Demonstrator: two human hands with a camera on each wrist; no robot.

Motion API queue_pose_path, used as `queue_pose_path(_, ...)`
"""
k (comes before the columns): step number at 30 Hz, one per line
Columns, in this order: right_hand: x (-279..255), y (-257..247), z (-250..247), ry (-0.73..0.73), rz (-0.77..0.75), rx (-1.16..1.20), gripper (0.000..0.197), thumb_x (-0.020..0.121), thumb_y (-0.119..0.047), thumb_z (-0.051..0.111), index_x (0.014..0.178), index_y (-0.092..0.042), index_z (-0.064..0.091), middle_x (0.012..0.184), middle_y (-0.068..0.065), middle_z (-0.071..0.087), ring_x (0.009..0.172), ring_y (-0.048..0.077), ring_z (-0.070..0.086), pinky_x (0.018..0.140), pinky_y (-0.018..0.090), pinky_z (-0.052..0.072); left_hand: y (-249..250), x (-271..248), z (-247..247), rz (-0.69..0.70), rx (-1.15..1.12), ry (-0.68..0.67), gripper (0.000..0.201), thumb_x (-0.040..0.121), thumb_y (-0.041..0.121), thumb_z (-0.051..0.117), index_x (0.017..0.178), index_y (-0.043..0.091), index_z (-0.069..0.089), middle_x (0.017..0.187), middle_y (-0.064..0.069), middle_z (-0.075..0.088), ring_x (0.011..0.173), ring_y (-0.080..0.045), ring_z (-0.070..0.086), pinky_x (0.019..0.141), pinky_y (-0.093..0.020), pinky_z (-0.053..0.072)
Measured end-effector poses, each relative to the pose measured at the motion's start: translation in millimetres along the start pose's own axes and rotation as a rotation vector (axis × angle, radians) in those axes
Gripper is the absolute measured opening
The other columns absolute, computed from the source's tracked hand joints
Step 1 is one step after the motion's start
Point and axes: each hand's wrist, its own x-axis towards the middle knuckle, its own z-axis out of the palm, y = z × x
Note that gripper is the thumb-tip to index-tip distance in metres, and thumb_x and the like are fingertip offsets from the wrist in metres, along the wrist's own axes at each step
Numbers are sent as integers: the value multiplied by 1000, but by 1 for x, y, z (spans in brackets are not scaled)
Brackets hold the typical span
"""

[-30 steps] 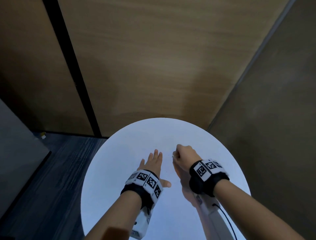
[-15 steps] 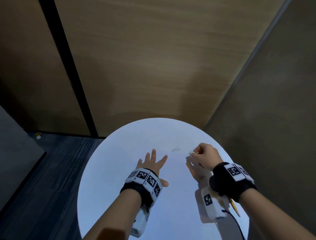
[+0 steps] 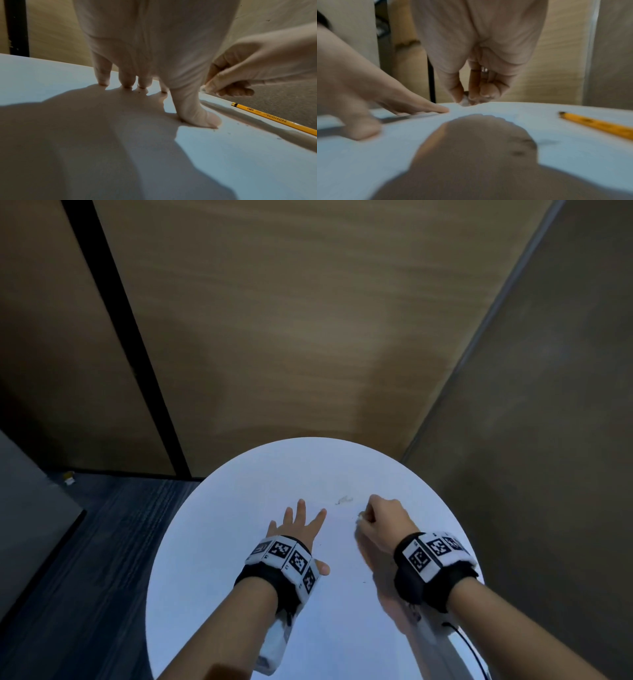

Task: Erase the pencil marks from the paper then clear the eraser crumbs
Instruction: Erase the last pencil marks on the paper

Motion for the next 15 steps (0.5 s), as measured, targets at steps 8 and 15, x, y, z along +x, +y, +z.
queue_pose_path(8,9,-19,5,-49,-35,-80,19,95,-21,43,78,-14,37,89,12,51,76,25,45,67,31,37,0,-1,0,-20,-5,3,106,85,49,63,149,25,-17,155,-10,-26,145,-33,-12,114,-53,4)
queue_pose_path(15,0,-21,14,-68,-51,-77,20,95,-23,44,79,-14,35,94,14,54,81,29,52,67,30,36,-1,0,2,-9,-9,20,105,84,49,63,149,26,-16,155,-10,-25,145,-33,-12,115,-52,3)
